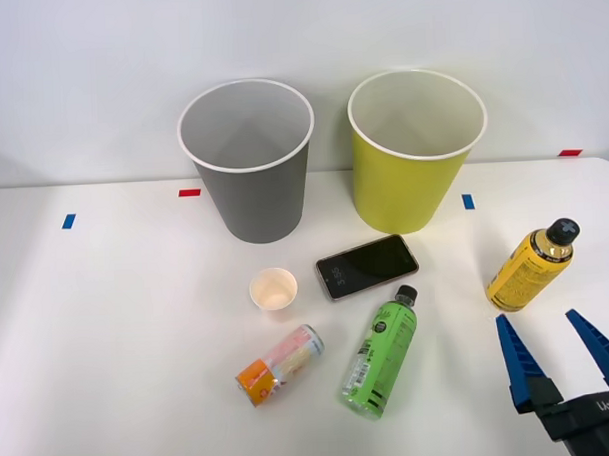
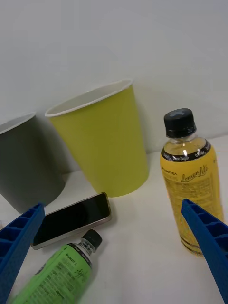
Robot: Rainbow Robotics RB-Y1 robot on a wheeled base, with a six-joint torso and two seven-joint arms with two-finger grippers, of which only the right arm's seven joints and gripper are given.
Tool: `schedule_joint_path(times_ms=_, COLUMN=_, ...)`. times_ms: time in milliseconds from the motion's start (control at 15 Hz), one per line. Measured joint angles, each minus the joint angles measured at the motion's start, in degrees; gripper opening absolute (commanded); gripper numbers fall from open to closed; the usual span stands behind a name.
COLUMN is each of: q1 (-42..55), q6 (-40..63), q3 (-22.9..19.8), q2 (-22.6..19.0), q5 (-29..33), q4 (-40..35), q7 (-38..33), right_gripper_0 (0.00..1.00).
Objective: Put cans in the gray bin, plastic bottles in the light green bin
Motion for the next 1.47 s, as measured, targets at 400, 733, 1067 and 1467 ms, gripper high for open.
schedule_joint_path(times_ms=400, q1=-0.1, q6=0.2, q3=-1.3, q2=12.1, q5=10.0, q4=7.9, q7=-1.5, right_gripper_0=1.0)
schedule_joint_path(times_ms=733, q1=-0.8, q6=0.7, q3=-2.1, q2=13.6, q5=15.5, q4=10.1, q7=-4.6, right_gripper_0=1.0)
schedule_joint_path(times_ms=1067, q1=-0.9, q6=0.6, q3=-6.5, q2=20.3, q5=35.6, q4=12.5, q7=-21.4, right_gripper_0=1.0)
schedule_joint_path(times_ms=1467, q1=-2.5, q6=-8.8, q3=-9.2, q2=23.0, q5=45.4, q4=22.4, q7=-19.2, right_gripper_0=1.0)
